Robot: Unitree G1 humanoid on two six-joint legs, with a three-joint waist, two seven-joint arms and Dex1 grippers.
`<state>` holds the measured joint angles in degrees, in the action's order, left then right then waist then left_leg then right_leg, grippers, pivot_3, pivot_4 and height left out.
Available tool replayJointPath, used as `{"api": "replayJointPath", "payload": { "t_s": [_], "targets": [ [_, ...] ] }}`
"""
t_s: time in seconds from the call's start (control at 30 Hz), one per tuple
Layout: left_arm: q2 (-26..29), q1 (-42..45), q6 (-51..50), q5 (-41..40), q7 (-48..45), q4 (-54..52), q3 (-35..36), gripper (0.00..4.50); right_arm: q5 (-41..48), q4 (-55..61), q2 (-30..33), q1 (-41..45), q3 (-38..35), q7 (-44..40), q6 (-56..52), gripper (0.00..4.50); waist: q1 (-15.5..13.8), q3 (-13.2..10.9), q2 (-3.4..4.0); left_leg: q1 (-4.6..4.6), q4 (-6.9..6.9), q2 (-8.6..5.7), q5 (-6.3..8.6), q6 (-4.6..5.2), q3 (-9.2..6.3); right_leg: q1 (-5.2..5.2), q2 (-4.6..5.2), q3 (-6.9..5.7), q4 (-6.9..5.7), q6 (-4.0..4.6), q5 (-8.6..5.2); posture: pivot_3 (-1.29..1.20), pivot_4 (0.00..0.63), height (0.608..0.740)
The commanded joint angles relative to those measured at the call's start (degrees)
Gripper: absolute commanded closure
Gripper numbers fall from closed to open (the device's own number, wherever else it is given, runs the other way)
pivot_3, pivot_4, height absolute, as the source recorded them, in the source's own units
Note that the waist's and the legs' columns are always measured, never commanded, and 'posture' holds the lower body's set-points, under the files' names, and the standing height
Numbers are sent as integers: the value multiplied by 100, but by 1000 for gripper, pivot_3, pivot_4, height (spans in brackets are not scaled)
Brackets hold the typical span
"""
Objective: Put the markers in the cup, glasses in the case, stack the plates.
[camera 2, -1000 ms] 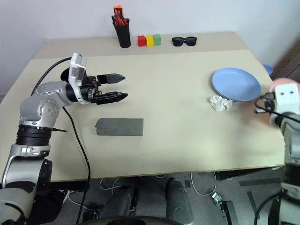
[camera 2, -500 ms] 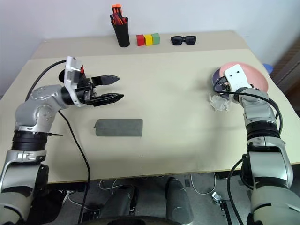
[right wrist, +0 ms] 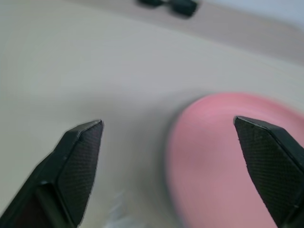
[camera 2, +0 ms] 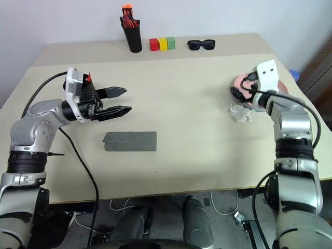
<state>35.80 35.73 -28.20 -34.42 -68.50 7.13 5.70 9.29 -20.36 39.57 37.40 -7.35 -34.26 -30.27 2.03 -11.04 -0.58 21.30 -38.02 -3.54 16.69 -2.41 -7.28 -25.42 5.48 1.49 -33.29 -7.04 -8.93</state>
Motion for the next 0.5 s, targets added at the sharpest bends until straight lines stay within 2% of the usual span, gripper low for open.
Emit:
{"api": "replayJointPath", "payload": {
  "t_s": [0.03,0.2,0.3,0.4,0.5],
  "targets": [
    [51,99,30,-109,-31,-167,149,0,74,820,228,-353,-89,-61,-509,47,-8,0,0,1,-1,-1,0,0,1,0,1,0,0,0,0,0,150,740],
    [69,113,48,-93,-78,-107,149,0,-13,1059,242,-722,-81,37,-717,47,21,0,0,-3,-3,0,0,0,3,-1,1,1,-1,0,0,0,150,740],
    [51,136,47,-76,-69,-110,121,0,-205,654,233,-762,45,173,-609,47,33,0,0,-3,-2,1,0,0,3,-1,0,0,-1,0,0,0,150,740],
    [57,152,38,-73,-57,-132,118,0,-226,375,199,-758,108,115,-574,797,24,0,0,-3,-2,1,0,0,5,-1,1,1,-1,0,0,0,150,740],
    [79,149,43,-57,-46,-131,125,0,-233,288,185,-665,140,87,-505,2411,26,0,0,-3,-2,1,0,0,6,0,1,1,-1,0,0,0,150,740]
  ]
}}
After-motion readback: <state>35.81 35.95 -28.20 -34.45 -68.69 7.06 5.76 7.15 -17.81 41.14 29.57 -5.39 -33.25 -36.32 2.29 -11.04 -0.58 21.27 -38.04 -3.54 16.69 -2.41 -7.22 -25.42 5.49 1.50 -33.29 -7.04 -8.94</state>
